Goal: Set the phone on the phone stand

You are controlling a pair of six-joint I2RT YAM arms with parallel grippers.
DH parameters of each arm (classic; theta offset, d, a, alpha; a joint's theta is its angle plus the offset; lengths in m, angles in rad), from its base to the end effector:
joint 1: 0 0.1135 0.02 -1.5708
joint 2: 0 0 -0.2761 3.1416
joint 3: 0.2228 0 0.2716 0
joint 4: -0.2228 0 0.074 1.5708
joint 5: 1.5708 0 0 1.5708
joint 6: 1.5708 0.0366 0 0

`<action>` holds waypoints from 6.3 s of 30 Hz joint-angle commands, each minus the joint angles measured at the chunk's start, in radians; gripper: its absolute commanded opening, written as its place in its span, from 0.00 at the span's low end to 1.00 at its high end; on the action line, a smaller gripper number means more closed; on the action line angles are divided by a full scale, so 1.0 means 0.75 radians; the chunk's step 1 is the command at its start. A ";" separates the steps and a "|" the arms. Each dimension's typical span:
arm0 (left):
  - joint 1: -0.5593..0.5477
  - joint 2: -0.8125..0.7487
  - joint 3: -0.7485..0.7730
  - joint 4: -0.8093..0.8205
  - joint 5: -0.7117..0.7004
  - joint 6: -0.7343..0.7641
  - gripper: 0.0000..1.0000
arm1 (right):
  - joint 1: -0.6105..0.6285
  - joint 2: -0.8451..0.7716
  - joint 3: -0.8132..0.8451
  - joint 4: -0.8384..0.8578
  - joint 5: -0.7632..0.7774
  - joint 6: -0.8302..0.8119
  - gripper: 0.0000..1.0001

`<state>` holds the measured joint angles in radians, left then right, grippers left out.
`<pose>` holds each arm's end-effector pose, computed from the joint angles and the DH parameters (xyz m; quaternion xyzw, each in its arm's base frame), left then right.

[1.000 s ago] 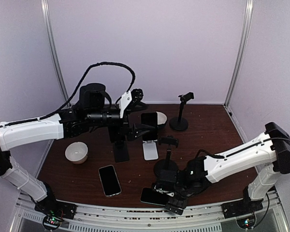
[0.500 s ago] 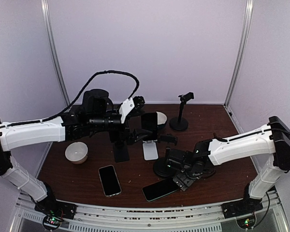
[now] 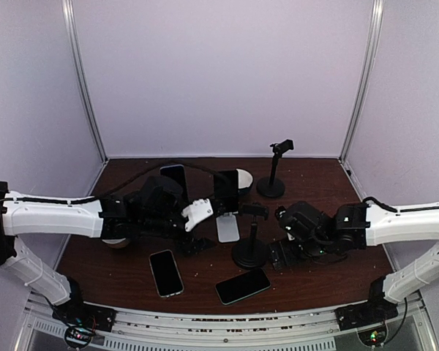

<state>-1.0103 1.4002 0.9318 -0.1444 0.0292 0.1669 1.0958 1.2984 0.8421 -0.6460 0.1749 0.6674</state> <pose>0.1729 -0.2776 0.2560 0.4983 0.7343 -0.2005 0.4152 0.1244 0.2280 0.2184 -0.1862 0.9511 0.1244 0.2126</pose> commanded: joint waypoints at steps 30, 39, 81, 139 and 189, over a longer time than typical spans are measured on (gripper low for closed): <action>-0.326 0.703 0.308 -0.402 -0.111 -0.030 0.40 | 0.236 0.027 -0.347 0.287 -0.235 0.452 0.36; -0.496 0.831 0.481 -0.331 0.060 -0.042 0.42 | 0.215 -0.004 -0.354 0.283 -0.163 0.462 0.38; -0.342 0.006 0.173 -0.309 -0.750 -0.285 0.98 | 0.356 0.502 0.184 -0.322 -0.321 0.457 1.00; -0.190 0.007 -0.091 0.982 0.089 -0.487 0.86 | 0.337 -0.042 0.615 -0.007 0.882 0.273 0.38; -0.168 0.081 -0.053 1.147 0.483 -0.542 0.00 | 0.182 -0.599 0.308 0.142 -0.094 -0.428 1.00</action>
<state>-1.1397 1.5307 0.9226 0.5373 0.3401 -0.2783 1.3449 1.0023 1.1648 -0.5842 0.4908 0.4850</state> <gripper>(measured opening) 0.079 0.999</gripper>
